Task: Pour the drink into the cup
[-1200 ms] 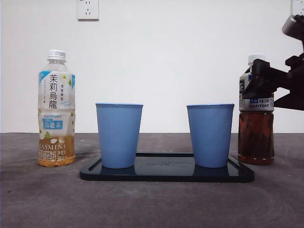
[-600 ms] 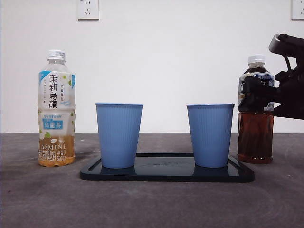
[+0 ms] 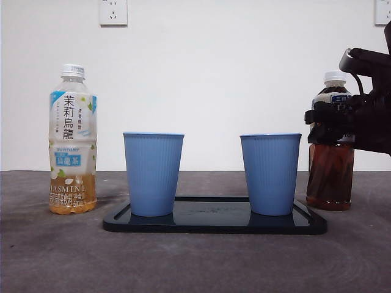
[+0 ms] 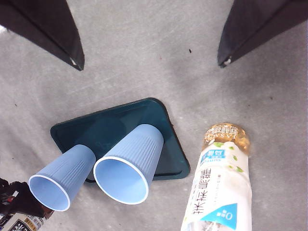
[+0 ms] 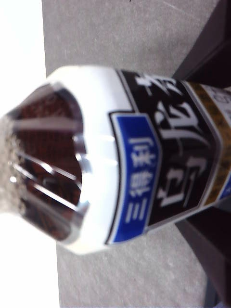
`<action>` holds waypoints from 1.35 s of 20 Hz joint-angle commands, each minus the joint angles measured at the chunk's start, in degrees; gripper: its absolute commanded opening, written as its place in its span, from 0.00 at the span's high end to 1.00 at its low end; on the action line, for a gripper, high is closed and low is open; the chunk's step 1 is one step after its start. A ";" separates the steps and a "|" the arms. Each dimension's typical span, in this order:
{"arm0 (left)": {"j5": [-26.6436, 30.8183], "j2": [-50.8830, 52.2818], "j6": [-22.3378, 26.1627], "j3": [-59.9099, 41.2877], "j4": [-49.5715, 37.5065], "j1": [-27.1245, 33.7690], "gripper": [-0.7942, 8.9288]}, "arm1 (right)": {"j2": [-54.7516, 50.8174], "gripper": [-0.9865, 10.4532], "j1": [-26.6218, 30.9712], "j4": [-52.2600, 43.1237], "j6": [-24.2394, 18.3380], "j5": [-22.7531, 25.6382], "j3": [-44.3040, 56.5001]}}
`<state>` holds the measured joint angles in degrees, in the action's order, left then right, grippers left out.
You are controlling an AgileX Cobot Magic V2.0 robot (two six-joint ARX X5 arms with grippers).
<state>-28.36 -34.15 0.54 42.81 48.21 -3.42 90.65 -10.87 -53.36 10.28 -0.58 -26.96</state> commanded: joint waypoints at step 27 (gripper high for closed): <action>-0.13 -0.26 0.31 1.18 -0.68 -2.73 0.46 | -24.17 0.75 -14.29 76.78 -57.00 28.20 -28.24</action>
<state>-28.36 -34.15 0.54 42.81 48.07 -6.09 66.35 -24.91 25.69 -43.57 26.76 -53.15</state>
